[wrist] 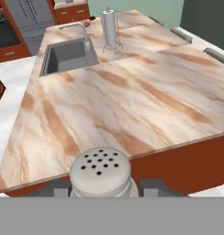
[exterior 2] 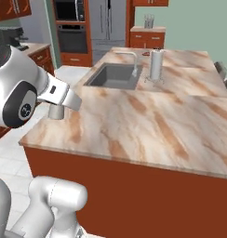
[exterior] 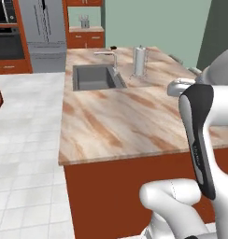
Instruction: Move the mayonnaise and shaker from the cabinet to the dining counter.
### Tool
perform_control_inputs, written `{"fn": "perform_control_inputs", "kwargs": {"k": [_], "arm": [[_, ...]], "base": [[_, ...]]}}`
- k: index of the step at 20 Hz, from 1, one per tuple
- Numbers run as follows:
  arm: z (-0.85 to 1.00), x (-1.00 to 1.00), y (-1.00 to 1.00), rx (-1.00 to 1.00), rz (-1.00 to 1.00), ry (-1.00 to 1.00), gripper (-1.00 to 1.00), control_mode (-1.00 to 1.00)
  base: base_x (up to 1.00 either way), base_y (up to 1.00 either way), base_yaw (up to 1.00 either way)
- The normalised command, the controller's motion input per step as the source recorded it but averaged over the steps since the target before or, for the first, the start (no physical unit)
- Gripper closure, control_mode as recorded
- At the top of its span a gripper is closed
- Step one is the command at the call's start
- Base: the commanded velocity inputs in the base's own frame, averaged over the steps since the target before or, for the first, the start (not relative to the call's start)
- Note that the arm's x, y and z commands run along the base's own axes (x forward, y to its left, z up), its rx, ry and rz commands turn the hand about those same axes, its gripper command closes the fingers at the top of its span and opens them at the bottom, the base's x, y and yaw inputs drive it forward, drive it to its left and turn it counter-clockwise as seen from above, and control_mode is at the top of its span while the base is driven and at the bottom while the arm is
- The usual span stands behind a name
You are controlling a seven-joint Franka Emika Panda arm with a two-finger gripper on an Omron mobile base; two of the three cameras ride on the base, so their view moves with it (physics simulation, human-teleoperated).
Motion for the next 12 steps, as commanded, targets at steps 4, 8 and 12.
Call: {"fn": "perform_control_inputs", "kwargs": {"k": [4,8,12], "arm": [[0.00,0.00,0.00,0.00,0.00,0.00,1.00,1.00],[0.00,0.00,0.00,0.00,0.00,0.00,1.00,1.00],[0.00,0.00,0.00,0.00,0.00,0.00,1.00,1.00]], "base": [[0.09,-1.00,0.08],[0.12,-1.00,0.09],[0.17,-1.00,0.10]]}}
